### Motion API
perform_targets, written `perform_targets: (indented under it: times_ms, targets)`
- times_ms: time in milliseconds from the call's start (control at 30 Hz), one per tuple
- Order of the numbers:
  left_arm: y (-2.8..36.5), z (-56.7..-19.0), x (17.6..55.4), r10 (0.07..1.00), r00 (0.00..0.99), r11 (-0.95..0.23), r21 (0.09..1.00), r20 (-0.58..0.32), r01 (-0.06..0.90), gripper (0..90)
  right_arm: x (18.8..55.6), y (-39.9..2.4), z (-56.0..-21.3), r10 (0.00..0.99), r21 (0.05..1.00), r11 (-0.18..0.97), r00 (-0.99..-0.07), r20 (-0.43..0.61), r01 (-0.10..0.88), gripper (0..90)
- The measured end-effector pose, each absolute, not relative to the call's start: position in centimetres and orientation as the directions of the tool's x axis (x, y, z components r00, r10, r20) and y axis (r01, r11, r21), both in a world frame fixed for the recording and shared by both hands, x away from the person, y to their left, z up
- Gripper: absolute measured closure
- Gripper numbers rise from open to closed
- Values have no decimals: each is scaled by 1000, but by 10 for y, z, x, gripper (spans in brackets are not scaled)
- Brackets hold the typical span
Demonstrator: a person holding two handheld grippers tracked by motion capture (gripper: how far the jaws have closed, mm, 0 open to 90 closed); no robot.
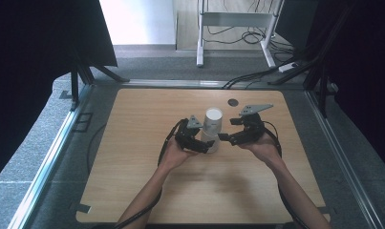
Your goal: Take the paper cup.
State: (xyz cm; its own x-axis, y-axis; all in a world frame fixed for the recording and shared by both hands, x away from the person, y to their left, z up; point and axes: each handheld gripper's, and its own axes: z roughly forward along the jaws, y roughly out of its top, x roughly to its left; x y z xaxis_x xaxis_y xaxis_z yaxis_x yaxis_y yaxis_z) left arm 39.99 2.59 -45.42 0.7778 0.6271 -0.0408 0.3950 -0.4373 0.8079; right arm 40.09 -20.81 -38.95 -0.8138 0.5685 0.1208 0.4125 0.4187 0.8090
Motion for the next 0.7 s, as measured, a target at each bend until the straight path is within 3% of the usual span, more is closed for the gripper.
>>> perform_targets:
  times_ms: [700]
  targets:
    - [20,-455,406,623,779,-407,823,-68,397,228,425,-185,-365,567,797,452,-819,89,400,188]
